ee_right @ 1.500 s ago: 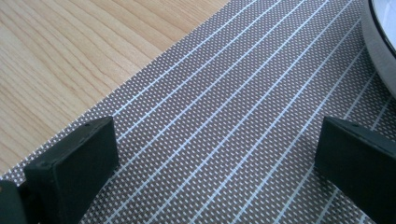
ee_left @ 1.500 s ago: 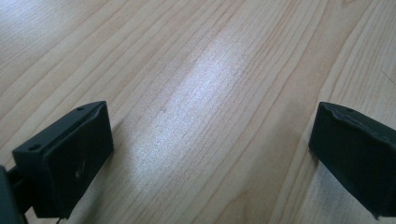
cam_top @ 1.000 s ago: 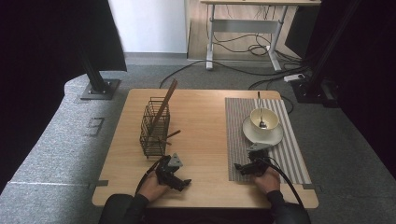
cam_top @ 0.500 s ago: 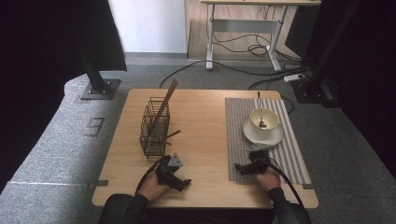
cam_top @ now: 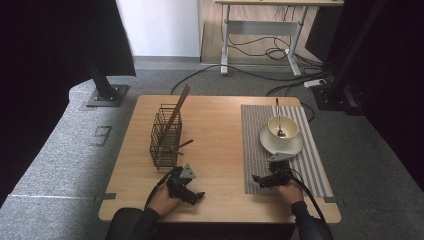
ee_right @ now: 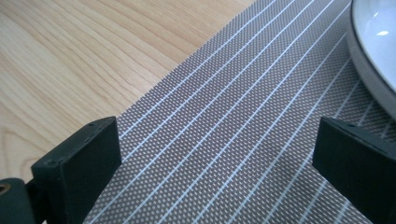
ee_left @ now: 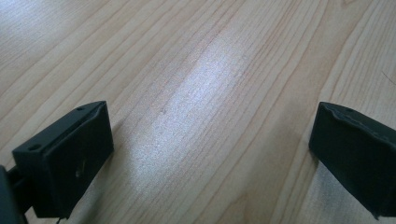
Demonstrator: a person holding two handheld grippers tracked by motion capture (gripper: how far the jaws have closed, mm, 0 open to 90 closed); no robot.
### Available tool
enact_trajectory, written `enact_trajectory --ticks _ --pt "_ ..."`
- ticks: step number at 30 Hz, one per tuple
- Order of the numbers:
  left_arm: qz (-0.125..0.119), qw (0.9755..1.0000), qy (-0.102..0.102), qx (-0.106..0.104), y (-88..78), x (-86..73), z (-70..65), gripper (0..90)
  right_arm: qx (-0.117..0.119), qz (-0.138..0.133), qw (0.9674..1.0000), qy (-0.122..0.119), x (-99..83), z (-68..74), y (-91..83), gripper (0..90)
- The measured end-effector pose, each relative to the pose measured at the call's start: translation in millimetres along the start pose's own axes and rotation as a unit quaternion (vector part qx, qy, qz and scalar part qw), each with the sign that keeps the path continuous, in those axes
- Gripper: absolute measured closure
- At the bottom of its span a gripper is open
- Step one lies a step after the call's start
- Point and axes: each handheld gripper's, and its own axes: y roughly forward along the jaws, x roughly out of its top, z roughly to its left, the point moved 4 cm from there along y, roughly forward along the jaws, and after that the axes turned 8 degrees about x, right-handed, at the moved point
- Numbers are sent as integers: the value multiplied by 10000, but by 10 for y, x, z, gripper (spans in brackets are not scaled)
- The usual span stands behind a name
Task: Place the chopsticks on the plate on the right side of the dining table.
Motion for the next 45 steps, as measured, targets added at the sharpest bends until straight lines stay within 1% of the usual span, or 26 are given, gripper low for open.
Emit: enact_trajectory --ticks 2,3,6,7,9,10,11,12,19,22,23,25,26,28,29,31,33,34,37,38,39,40,43,45 --pt "0 10000 0 1 0 0 0 0 33 50 10000 30 13 18 -34 7" --pt "0 10000 1 1 0 0 0 0 48 28 10000 -19 25 33 -58 7" --pt "0 10000 1 1 0 0 0 0 96 -16 10000 -11 44 57 -95 8" --pt "3 10000 3 5 0 0 0 0 155 -33 9999 -27 83 101 -141 8" --pt "1 10000 -1 0 0 0 0 0 169 -61 9998 -113 124 143 -182 6" --pt "0 10000 5 2 0 0 1 0 169 -61 9998 -113 124 143 -182 6" --pt "4 10000 18 6 -1 0 3 0 182 -77 9996 -182 173 191 -220 0" --pt "0 10000 17 4 0 0 2 0 187 -82 9995 -236 195 210 -238 0" --pt "-16 10000 -8 5 2 1 -1 0 298 -116 9993 -189 326 311 -308 0" --pt "-17 10000 -10 5 2 1 -1 0 330 -80 9993 -168 364 334 -318 0" --pt "-16 10000 -9 4 2 1 -1 0 316 -112 9993 -184 408 351 -324 0" --pt "-5 10000 3 -1 0 1 1 0 322 -123 9992 -182 430 360 -326 0" --pt "-5 10000 3 -2 0 1 1 0 374 -100 9991 -187 478 384 -326 0" --pt "-7 10000 -9 -1 0 2 0 0 383 -107 9990 -189 495 393 -325 0" --pt "-7 10000 -7 -1 0 2 0 0 450 -128 9987 -189 541 422 -319 0" --pt "-9 10000 0 3 0 2 1 0 473 -119 9986 -192 561 435 -314 0" --pt "-8 10000 0 3 0 2 1 0 503 -90 9985 -219 598 463 -302 0" --pt "-11 10000 0 7 1 2 1 0 503 -83 9983 -295 639 490 -287 0" --pt "-7 10000 -9 5 0 2 -1 0 531 -62 9981 -304 673 507 -277 0" --pt "-9 10000 -9 1 1 2 -1 0 536 -52 9979 -349 718 531 -269 0" --pt "-9 10000 -9 2 1 2 -1 0 536 -52 9979 -349 718 531 -269 0" --pt "-10 10000 -8 -1 1 2 0 0 595 -65 9976 -346 769 555 -259 0" --pt "-2 10000 1 1 -1 2 2 0 603 -39 9975 -375 808 575 -246 0" --pt "-1 10000 -3 -3 -1 2 1 0 636 -52 9972 -398 879 609 -226 0"
